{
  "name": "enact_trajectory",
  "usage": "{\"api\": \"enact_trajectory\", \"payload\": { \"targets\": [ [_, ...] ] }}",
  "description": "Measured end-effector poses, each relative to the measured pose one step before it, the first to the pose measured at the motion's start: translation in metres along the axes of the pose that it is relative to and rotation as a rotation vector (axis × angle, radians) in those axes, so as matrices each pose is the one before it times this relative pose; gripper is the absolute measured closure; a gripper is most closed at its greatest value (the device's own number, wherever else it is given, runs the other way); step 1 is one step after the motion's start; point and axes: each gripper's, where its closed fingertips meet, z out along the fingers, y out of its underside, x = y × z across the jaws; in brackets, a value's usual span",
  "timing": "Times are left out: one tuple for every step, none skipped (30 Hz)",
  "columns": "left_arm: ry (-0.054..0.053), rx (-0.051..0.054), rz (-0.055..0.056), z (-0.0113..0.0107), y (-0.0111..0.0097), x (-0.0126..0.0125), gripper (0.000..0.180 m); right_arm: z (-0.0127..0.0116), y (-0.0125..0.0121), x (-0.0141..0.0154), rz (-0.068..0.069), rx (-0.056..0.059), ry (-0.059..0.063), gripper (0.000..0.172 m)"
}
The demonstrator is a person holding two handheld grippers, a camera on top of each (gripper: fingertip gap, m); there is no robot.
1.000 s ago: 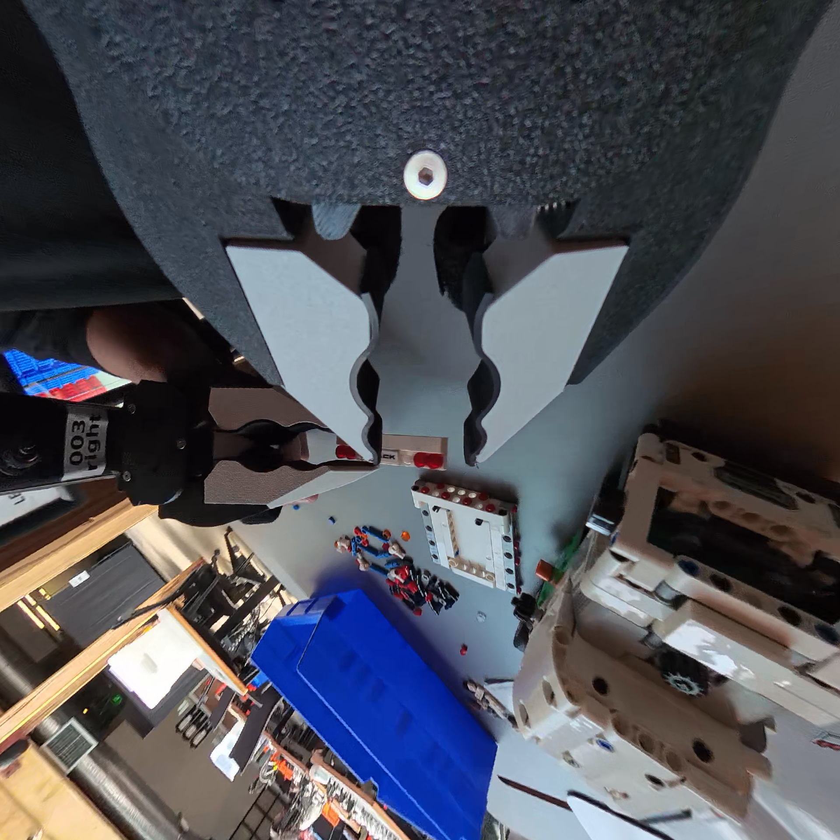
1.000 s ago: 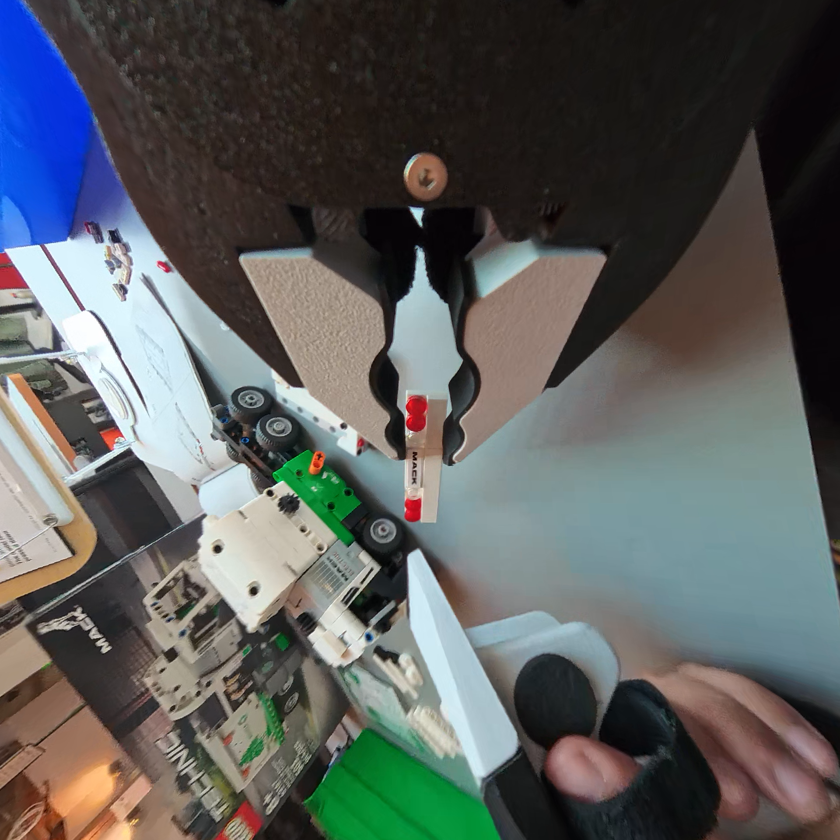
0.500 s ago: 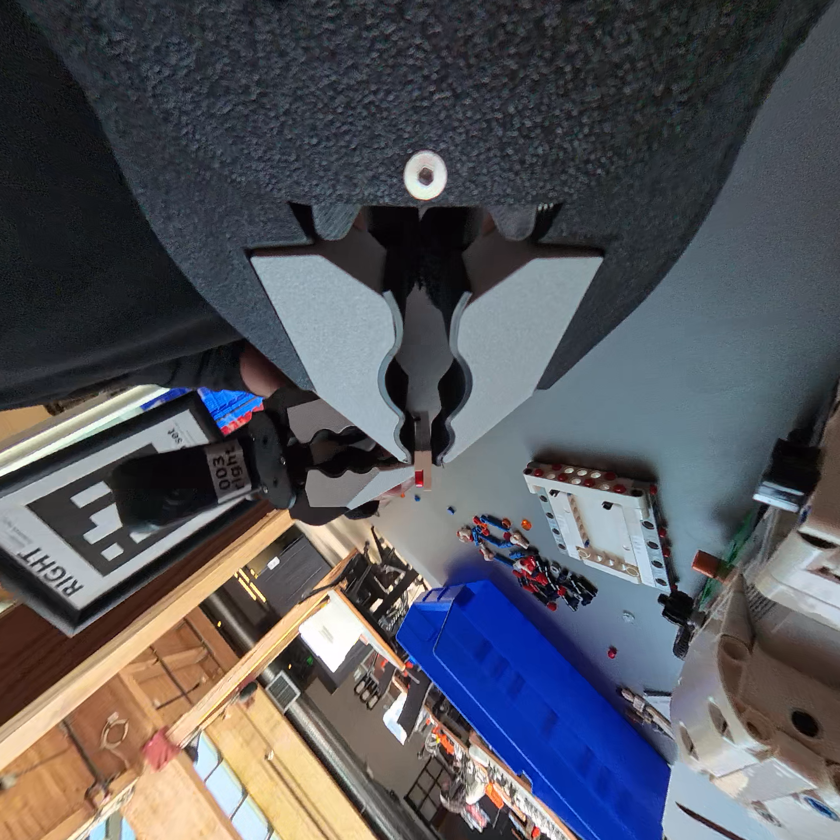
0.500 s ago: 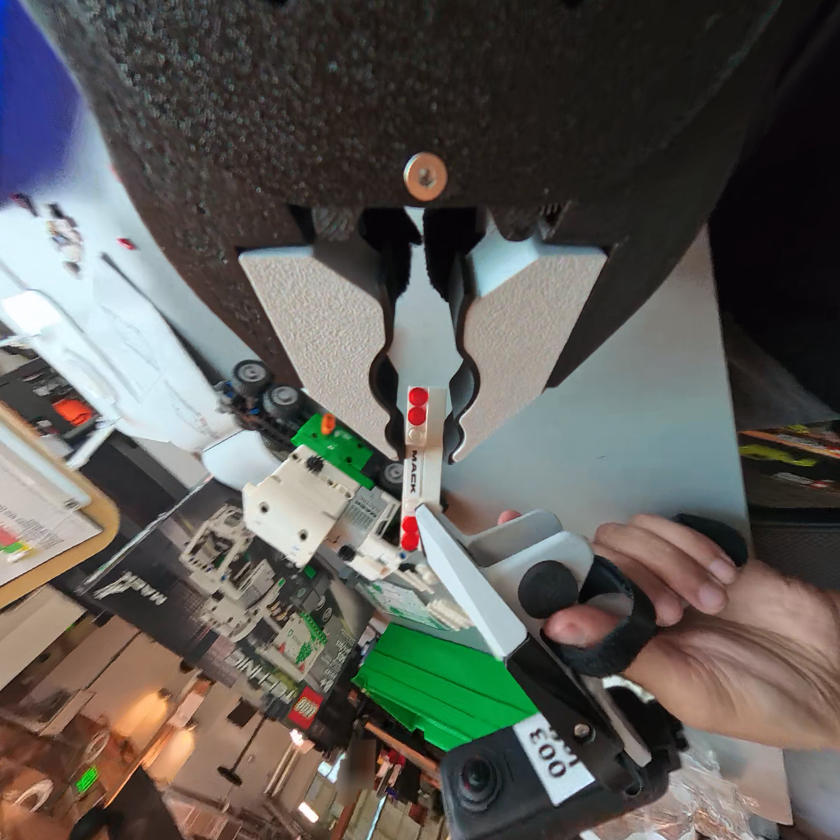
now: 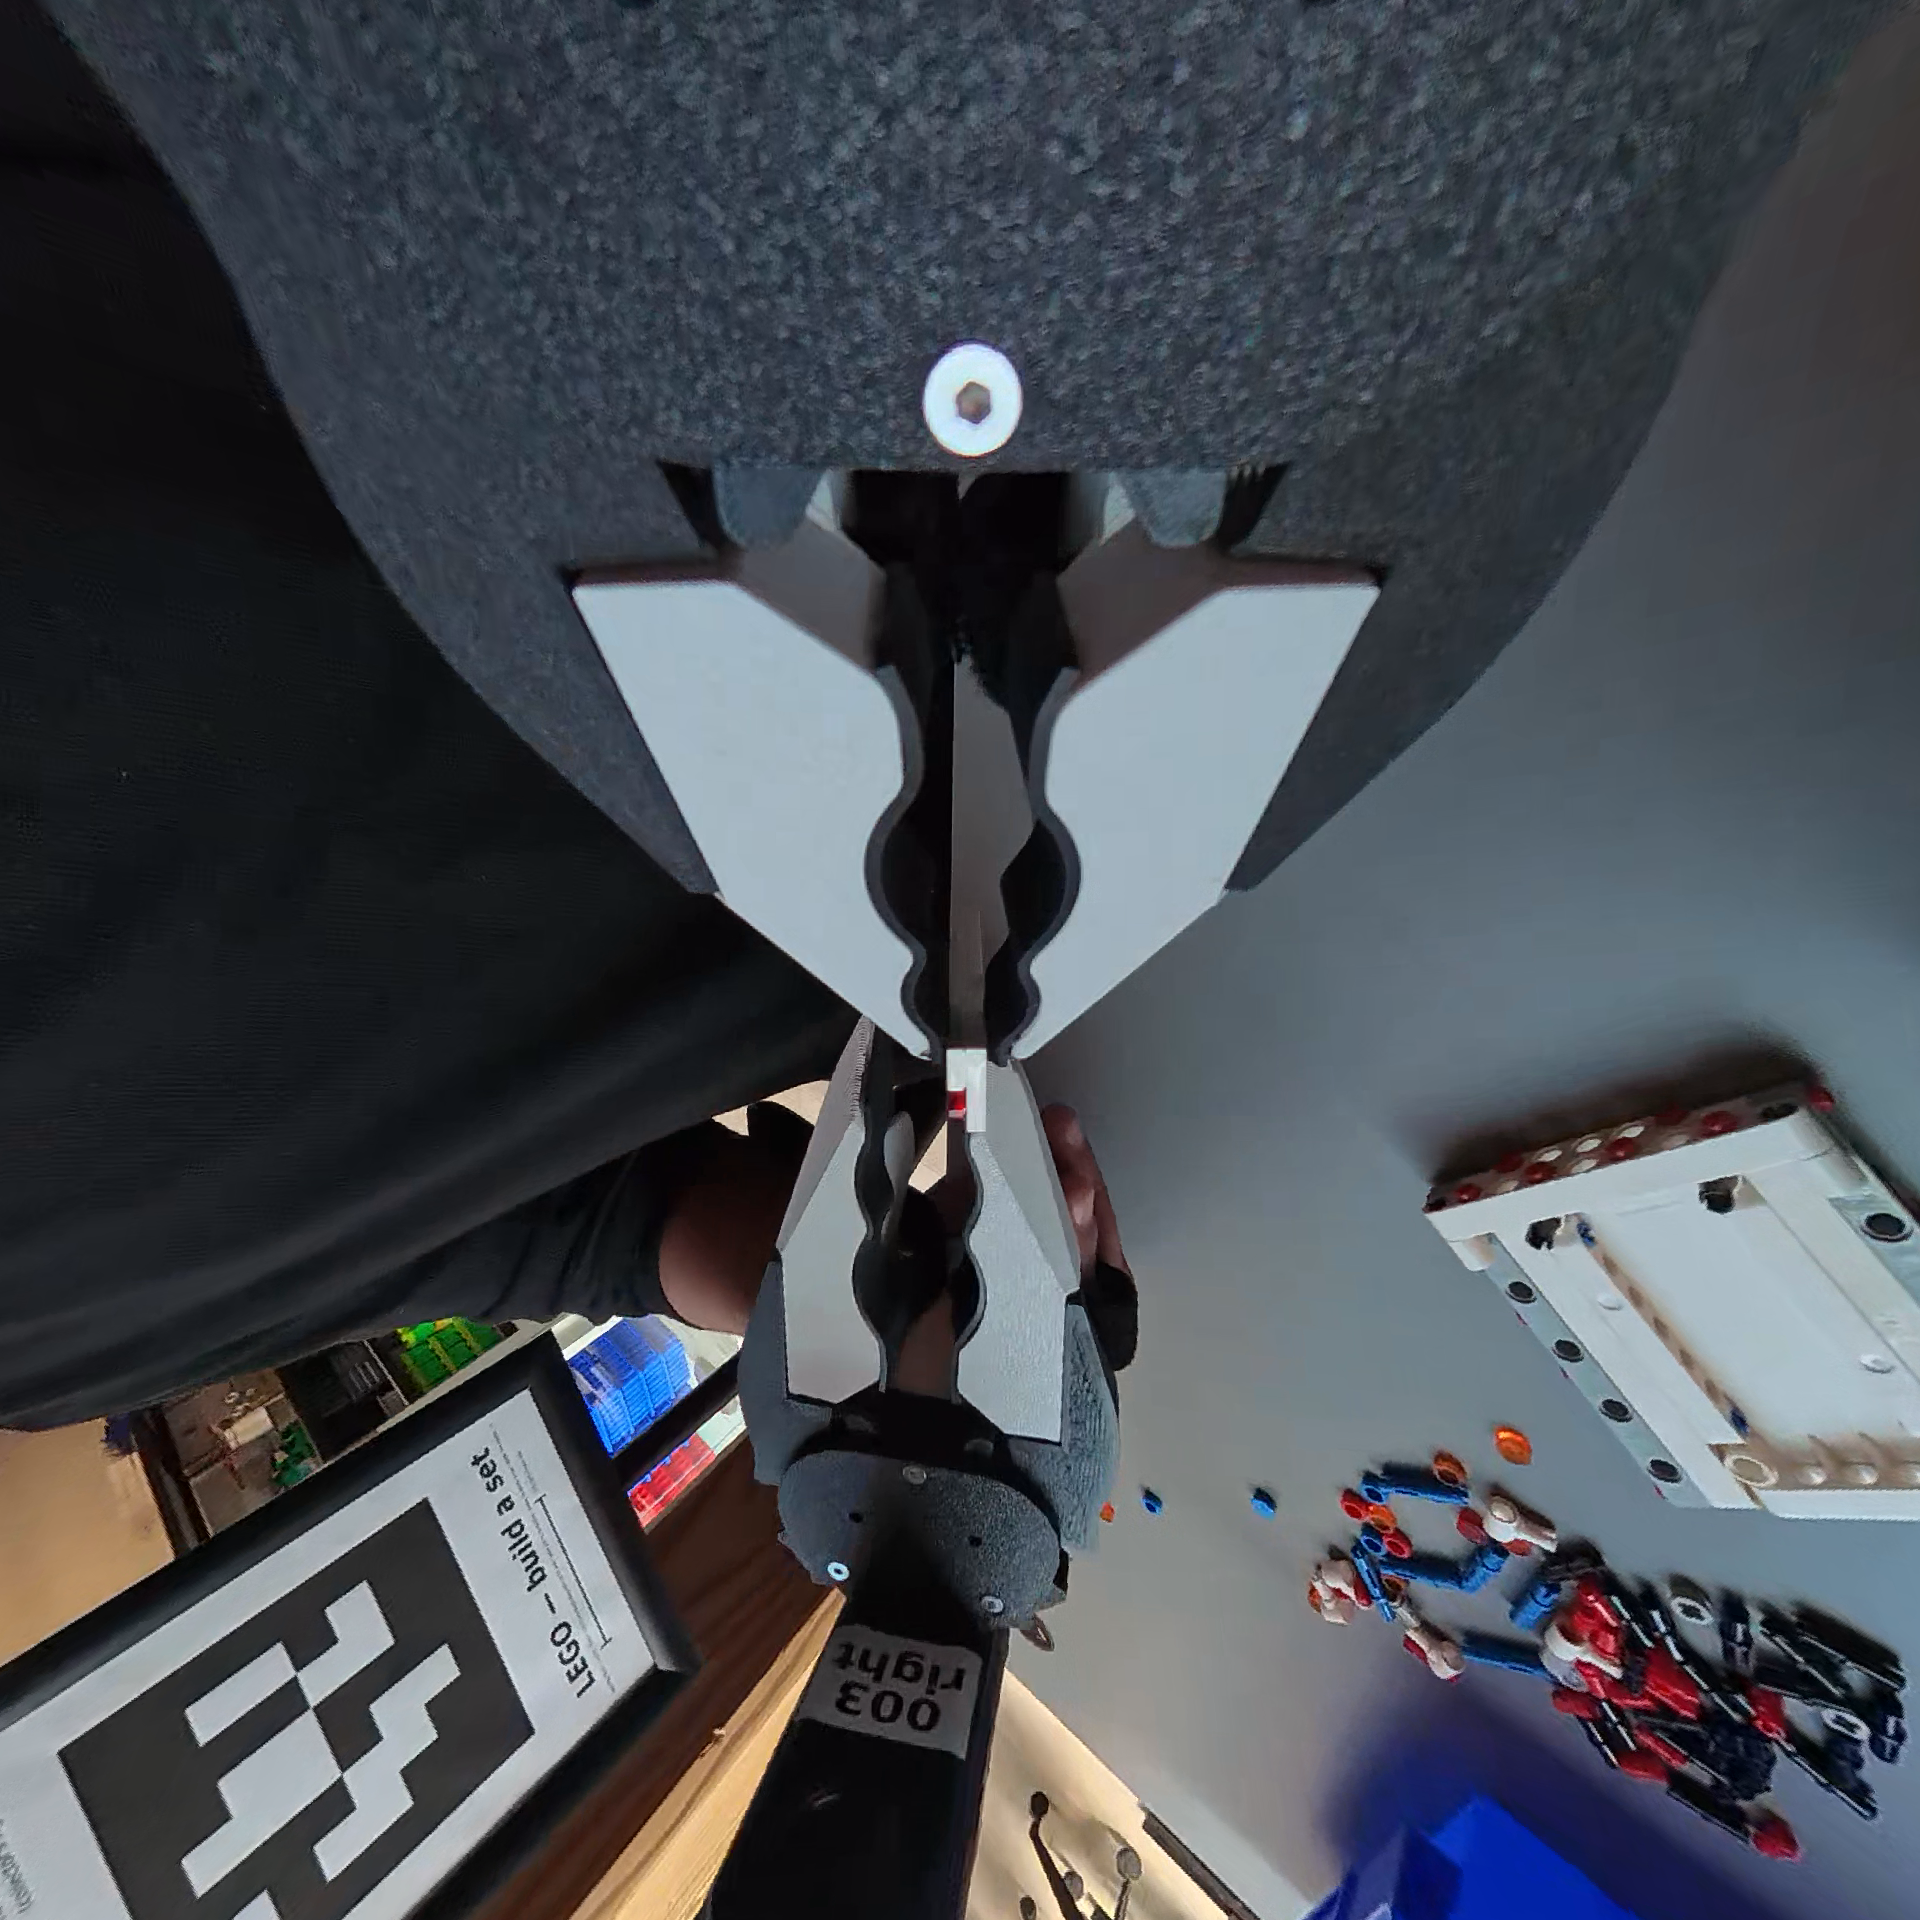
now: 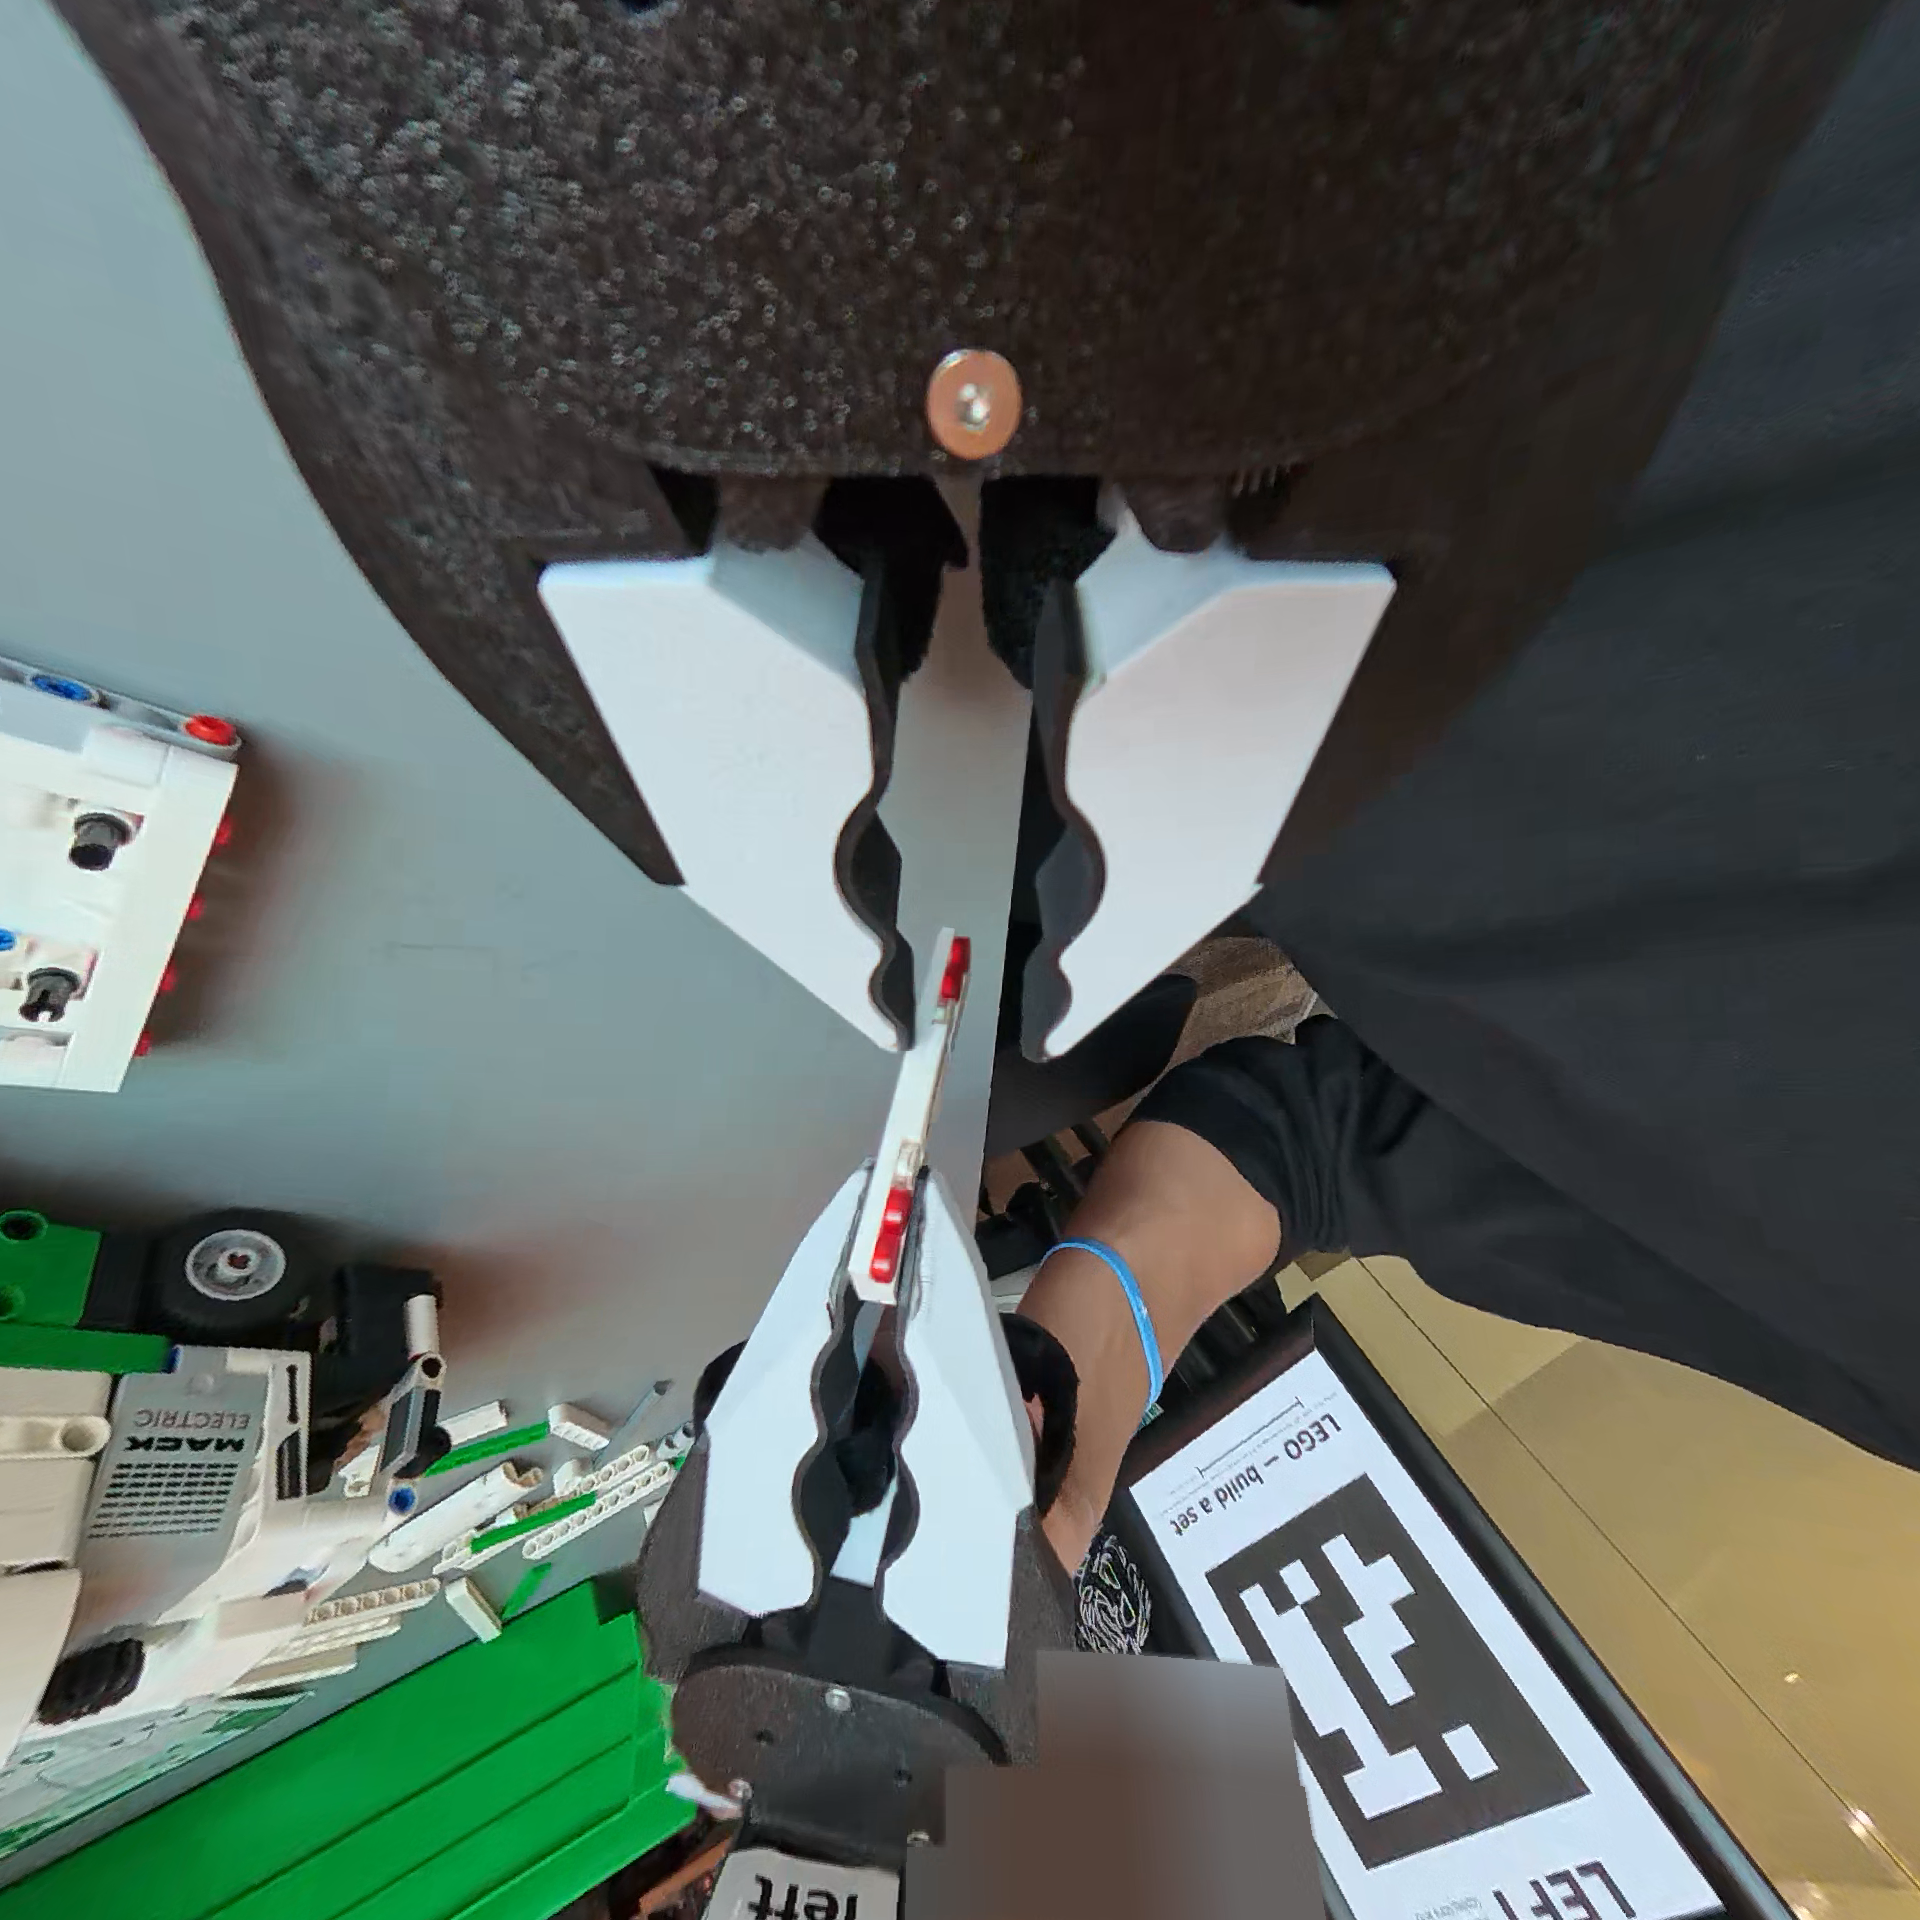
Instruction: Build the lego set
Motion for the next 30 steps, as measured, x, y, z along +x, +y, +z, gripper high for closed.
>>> {"api": "enact_trajectory", "payload": {
  "targets": [
    [0.0027, -0.0082, 0.0045, 0.0011, -0.00069, 0.00059, 0.176, -0.00009, -0.00001, -0.00063, 0.0045, 0.0043, -0.0047, 0.153],
    [-0.0004, -0.009, 0.0063, 0.00079, -0.00017, 0.00035, 0.176, 0.0001, 0.00069, -0.0001, 0.0075, -0.0018, -0.0044, 0.154],
    [-0.0031, -0.0108, 0.0061, 0.00093, 0.00044, 0.00008, 0.176, -0.00028, 0.00116, 0.00157, 0.0006, -0.0059, 0.0073, 0.154],
    [-0.0043, -0.009, 0.0051, 0.00075, 0.00009, -0.00012, 0.176, -0.00017, 0.00129, 0.0023, -0.0049, -0.0065, 0.014, 0.154],
    [-0.0016, -0.0096, 0.0058, 0.00071, 0.00015, 0.00056, 0.176, 0.00035, 0.0024, 0.00114, -0.0014, -0.0139, 0.0054, 0.154],
    [-0.0007, -0.0141, 0.0048, 0.00098, 0.00082, 0.00055, 0.176, 0.00078, 0.00183, -0.00095, 0.0042, -0.0113, -0.0084, 0.154],
    [-0.0058, -0.0148, 0.0036, 0.00136, 0.0008, -0.00023, 0.176, 0.00099, 0.00094, -0.0014, 0.0035, -0.0066, -0.0107, 0.153],
    [-0.0042, -0.0159, 0.0042, 0.00194, 0.00096, -0.00016, 0.176, 0.00073, 0.00087, -0.00021, -0.0021, -0.0075, -0.0007, 0.154],
    [0.0026, -0.0228, 0.0045, 0.00254, 0.00201, 0.0009, 0.176, 0.00043, 0.00064, 0.00025, -0.0043, -0.005, 0.0031, 0.156],
    [-0.0013, -0.0252, 0.0047, 0.00263, 0.0023, 0.00043, 0.176, 0.00048, 0.00082, 0.00016, -0.0022, -0.0064, 0.0023, 0.157],
    [-0.0071, -0.0249, 0.0032, 0.00253, 0.00215, -0.00049, 0.175, 0.0005, 0.00168, 0.00108, -0.0026, -0.013, 0.0067, 0.157],
    [-0.0069, -0.0233, 0.0013, 0.00226, 0.00172, -0.0007, 0.175, 0.00056, 0.0021, 0.00123, -0.0054, -0.0155, 0.0087, 0.159],
    [-0.0048, -0.018, 0.0005, 0.00174, 0.00097, -0.00049, 0.175, 0.00023, 0.00188, 0.00021, -0.0094, -0.0139, 0.0043, 0.162],
    [-0.0024, -0.0126, 0.0004, 0.0012, -0.00004, -0.00029, 0.175, 0.00004, 0.0014, 0.00004, -0.0107, -0.0103, 0.0061, 0.163],
    [-0.0036, -0.0115, 0.0013, 0.00096, -0.00002, -0.0004, 0.175, -0.00023, 0.00117, 0.00077, -0.0092, -0.0094, 0.0093, 0.164],
    [-0.0056, -0.0122, 0.0026, 0.00076, 0.00022, -0.00071, 0.175, -0.00021, 0.00131, 0.00054, -0.0076, -0.0103, 0.0078, 0.163],
    [-0.0053, -0.0104, 0.0031, 0.00084, -0.00019, -0.00053, 0.175, 0.00008, 0.00121, -0.00015, -0.0035, -0.009, 0.0022, 0.162],
    [-0.0051, -0.0111, 0.0043, 0.00085, 0.00008, -0.00029, 0.175, -0.00008, 0.00073, 0.00039, -0.0011, -0.0065, 0.0036, 0.162],
    [-0.0054, -0.0132, 0.0047, 0.00101, 0.00048, -0.00023, 0.175, 0.00001, 0.00113, 0.00036, 0.0004, -0.0071, 0.0008, 0.162],
    [-0.0057, -0.0151, 0.0033, 0.00088, 0.00086, -0.00033, 0.175, 0.00033, 0.00154, -0.00013, 0.0013, -0.0076, -0.002, 0.161],
    [-0.0058, -0.0164, 0.0045, 0.00086, 0.0009, -0.00025, 0.175, 0.00065, 0.00145, 0.00012, 0.0008, -0.0091, -0.0005, 0.161],
    [-0.0043, -0.0159, 0.0047, 0.00099, 0.00062, -0.00011, 0.175, 0.00066, 0.00145, 0.00011, -0.0007, -0.0114, 0.0005, 0.161],
    [-0.0031, -0.017, 0.0015, 0.00101, 0.00057, 0.00004, 0.175, 0.00081, 0.00184, -0.00029, -0.0014, -0.0151, -0.0017, 0.161],
    [-0.0067, -0.0191, 0.0012, 0.00133, 0.00044, -0.00025, 0.175, 0.0008, 0.00194, 0.00006, -0.0023, -0.0184, 0.0005, 0.161],
    [-0.0107, -0.018, 0.0045, 0.00125, 0.00022, -0.0004, 0.175, 0.00083, 0.00147, 0.00126, -0.0035, -0.0155, 0.0089, 0.161],
    [-0.0078, -0.018, 0.0073, 0.00139, 0.00014, 0.00023, 0.175, 0.00052, 0.00087, 0.00138, -0.0032, -0.0122, 0.0098, 0.162],
    [-0.0046, -0.0178, 0.0085, 0.00145, 0.00024, 0.00074, 0.175, -0.00001, -0.00004, 0.00055, -0.0034, -0.0042, 0.006, 0.165],
    [-0.0061, -0.0157, 0.0062, 0.00135, 0.00007, 0.00021, 0.175, 0.00025, 0.00094, -0.00042, -0.0011, -0.0087, -0.0009, 0.165],
    [-0.0081, -0.014, 0.0038, 0.00121, 0.00017, -0.0004, 0.175, 0.00001, 0.00133, 0.00078, -0.0001, -0.0102, 0.0062, 0.166],
    [-0.0048, -0.0128, 0.0043, 0.00119, 0.00026, -0.0002, 0.175, -0.00021, 0.00137, 0.00099, -0.0032, -0.0096, 0.0081, 0.166]
  ]
}}
